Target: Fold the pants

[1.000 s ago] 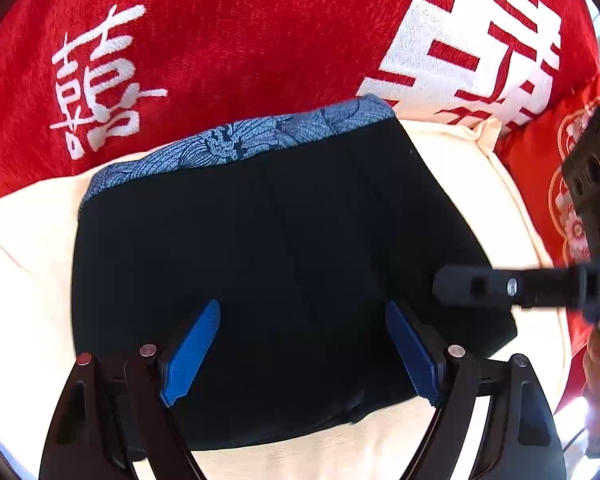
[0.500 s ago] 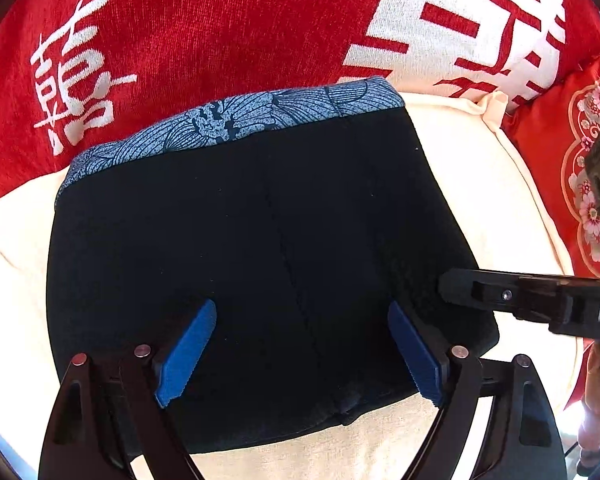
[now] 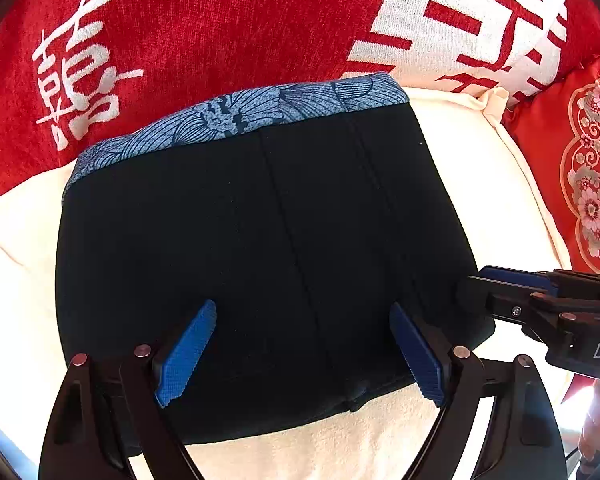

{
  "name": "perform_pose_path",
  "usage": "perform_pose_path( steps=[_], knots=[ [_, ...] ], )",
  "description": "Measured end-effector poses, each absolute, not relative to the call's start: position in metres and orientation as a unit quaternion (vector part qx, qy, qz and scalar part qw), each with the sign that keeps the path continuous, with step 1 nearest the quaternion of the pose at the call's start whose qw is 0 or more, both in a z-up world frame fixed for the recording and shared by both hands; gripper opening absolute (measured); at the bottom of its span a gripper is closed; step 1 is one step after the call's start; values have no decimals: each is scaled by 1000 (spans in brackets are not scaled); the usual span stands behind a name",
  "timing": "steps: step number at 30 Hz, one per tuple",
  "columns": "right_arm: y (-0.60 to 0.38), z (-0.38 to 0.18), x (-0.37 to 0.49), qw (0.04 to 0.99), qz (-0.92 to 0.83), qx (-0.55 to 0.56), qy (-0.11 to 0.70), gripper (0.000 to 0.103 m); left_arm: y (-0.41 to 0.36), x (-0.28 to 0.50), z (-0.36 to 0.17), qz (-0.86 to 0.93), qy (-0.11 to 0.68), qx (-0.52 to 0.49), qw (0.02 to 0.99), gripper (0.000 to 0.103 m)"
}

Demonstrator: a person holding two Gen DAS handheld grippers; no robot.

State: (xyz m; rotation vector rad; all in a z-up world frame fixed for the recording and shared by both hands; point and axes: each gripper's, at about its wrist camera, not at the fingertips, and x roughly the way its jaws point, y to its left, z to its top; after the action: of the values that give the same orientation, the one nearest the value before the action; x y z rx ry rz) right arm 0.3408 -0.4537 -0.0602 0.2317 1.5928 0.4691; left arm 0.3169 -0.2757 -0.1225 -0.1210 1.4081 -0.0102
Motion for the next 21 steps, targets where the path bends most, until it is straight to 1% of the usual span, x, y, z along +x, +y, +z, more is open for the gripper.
perform_pose_path(
  steps=[2, 4, 6, 10, 15, 20, 21],
  knots=[
    [-452, -59, 340, 671, 202, 97, 707, 40, -271, 315, -120, -3, 649, -57, 759, 89],
    [-449, -60, 340, 672, 194, 87, 709, 43, -267, 314, -119, -2, 651, -58, 757, 89],
    [-449, -60, 341, 674, 187, 78, 710, 50, -265, 314, -118, 1, 652, -56, 756, 89],
    [-447, -60, 339, 678, 180, 62, 710, 56, -253, 311, -115, 8, 656, -56, 752, 89],
    [-446, -59, 332, 680, 175, 31, 711, 68, -232, 304, -105, 22, 651, -40, 758, 89],
    [-442, -42, 327, 709, 158, 7, 687, 68, -196, 292, -100, 39, 655, -53, 753, 89],
    [-440, -39, 326, 713, 155, 6, 684, 68, -191, 292, -101, 44, 655, -54, 753, 95]
  ],
)
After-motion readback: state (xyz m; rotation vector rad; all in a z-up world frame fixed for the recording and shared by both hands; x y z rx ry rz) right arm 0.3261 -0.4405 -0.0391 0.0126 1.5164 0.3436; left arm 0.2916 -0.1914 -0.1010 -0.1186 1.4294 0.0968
